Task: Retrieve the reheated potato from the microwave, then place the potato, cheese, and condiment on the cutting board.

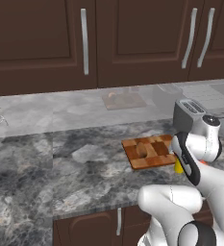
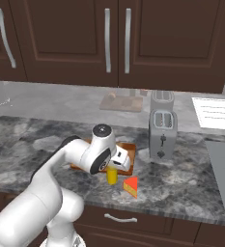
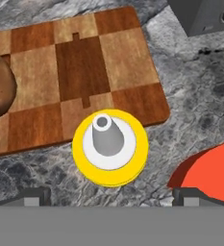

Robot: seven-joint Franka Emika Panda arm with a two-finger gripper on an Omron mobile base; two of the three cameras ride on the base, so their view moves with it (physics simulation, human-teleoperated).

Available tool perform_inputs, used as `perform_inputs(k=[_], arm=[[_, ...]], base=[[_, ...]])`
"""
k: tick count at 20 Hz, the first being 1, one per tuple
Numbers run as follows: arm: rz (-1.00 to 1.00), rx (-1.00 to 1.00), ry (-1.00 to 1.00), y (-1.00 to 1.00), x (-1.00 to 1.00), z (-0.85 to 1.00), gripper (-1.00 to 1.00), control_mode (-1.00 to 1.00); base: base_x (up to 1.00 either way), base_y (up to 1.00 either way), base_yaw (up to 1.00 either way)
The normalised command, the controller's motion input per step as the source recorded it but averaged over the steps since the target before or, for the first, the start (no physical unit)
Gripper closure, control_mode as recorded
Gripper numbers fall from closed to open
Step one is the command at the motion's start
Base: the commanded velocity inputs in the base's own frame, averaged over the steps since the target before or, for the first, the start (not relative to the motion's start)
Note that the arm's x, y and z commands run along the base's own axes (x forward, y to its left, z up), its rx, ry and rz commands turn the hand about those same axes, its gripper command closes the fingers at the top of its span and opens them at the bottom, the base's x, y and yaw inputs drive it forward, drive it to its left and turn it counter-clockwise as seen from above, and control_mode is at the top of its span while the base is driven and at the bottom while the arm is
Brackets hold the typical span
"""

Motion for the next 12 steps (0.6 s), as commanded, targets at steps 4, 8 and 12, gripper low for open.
perform_inputs(k=[4,8,12], arm=[[0.04,0.00,0.00,0.00,0.02,-0.01,-1.00,-1.00],[0.02,0.00,0.00,0.00,0.05,0.00,-1.00,-1.00],[0.02,0.00,-0.02,0.00,0.09,0.00,-1.00,-1.00]], base=[[0.00,0.00,0.00],[0.00,0.00,0.00],[0.00,0.00,0.00]])
